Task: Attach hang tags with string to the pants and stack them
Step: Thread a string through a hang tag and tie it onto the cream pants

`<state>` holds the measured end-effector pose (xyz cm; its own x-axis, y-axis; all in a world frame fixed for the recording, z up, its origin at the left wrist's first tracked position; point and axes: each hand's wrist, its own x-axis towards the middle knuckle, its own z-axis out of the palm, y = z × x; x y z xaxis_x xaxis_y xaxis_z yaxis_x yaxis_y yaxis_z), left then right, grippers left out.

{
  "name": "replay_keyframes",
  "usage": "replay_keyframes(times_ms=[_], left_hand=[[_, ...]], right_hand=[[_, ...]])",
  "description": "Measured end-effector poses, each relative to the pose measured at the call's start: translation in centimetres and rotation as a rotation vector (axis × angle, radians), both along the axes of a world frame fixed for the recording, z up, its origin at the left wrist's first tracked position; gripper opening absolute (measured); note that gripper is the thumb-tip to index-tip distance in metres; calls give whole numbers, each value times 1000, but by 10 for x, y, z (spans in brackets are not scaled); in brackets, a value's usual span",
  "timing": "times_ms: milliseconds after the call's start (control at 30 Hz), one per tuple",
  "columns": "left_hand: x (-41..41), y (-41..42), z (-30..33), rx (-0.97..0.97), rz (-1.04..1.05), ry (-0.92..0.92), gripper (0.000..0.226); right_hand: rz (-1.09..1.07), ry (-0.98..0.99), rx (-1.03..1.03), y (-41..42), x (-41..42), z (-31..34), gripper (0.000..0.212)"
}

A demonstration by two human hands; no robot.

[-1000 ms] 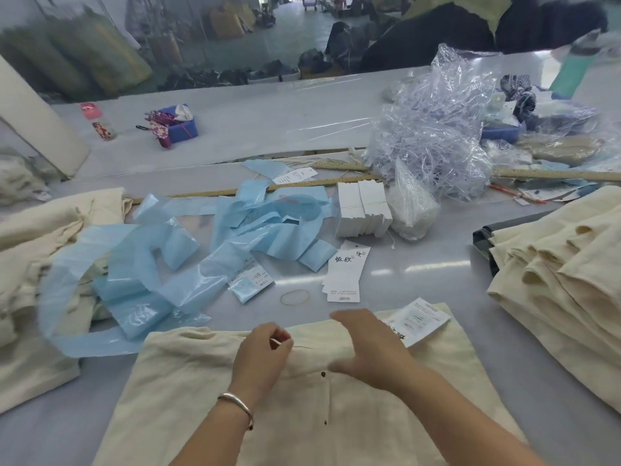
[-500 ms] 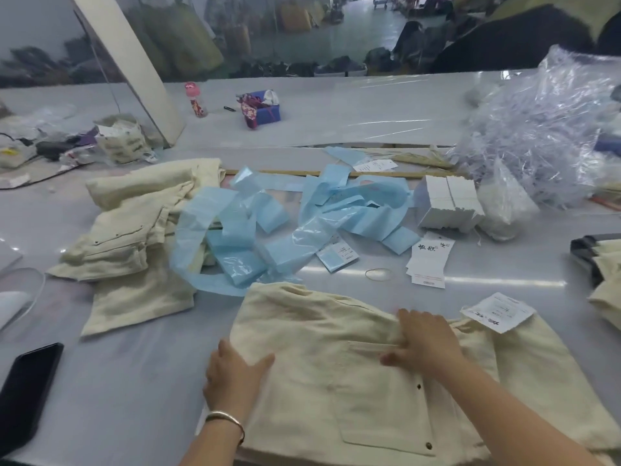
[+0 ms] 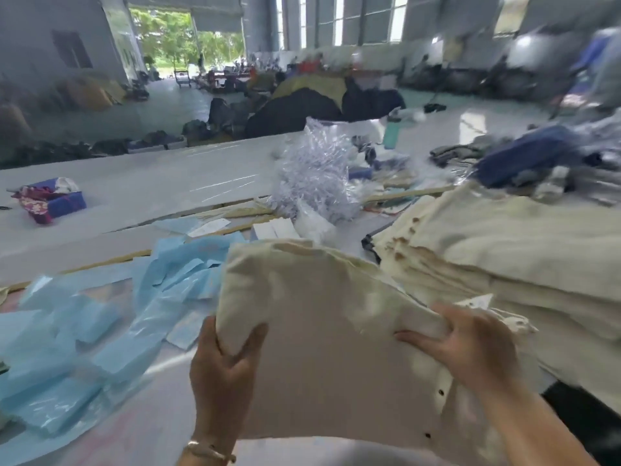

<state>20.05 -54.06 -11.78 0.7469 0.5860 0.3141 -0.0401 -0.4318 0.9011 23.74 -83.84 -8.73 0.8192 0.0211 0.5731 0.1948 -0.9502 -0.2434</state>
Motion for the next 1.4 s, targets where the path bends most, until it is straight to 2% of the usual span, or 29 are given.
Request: replay_keyframes(times_ms=[100,200,333,467,533,600,633,667,733,767,833,900,967,1033,1200,1333,1400], left_hand=[[44,-62,48,6,-155,-83,33],[82,-137,91,52,-340,-173,30],[131,-231,139,99,-487,-277,29],[196,-294,186,163,-529,-337,31],[234,-317,202,233,-518,-305,37],[273,-337,205,291,-520,-198,43],[291,-344,199,311,-528,-113,44],[306,-350,189,362,-511,-6,44],[325,-360,160,543,-409,207,51],[330,-367,142,597,-385,263,51],[331,-385,102,619,-480,281,41],[321,-405,65,594,-663,345,27],[310,-419,40,594,-787,421,19],[306,-422,30,580,-814,395,21],[293,-386,40,442,-906,373,20],[256,-308,55,295,-813,259,14],[227,-250,55,247,-722,236,13]], right_hand=[[-215,-114,-8,-70,-18,48,59],[-383,-129,-6,-140,-41,89,60],[-505,-112,8,-218,-40,138,72],[-541,-136,-69,-287,9,190,82],[-546,-116,-83,-315,49,210,86],[-551,-27,-116,-335,97,214,79],[-569,83,-132,-342,120,209,74],[-585,254,-156,-347,139,198,77],[-520,562,-226,-350,165,164,88],[-431,643,-249,-350,171,143,87],[-218,749,-232,-344,175,103,76],[-106,813,-230,-333,174,74,66],[-101,784,-266,-327,174,62,63],[-113,758,-281,-327,174,60,61],[-121,716,-320,-297,174,72,48],[176,511,-99,-208,170,78,32],[347,497,-13,-144,162,76,21]])
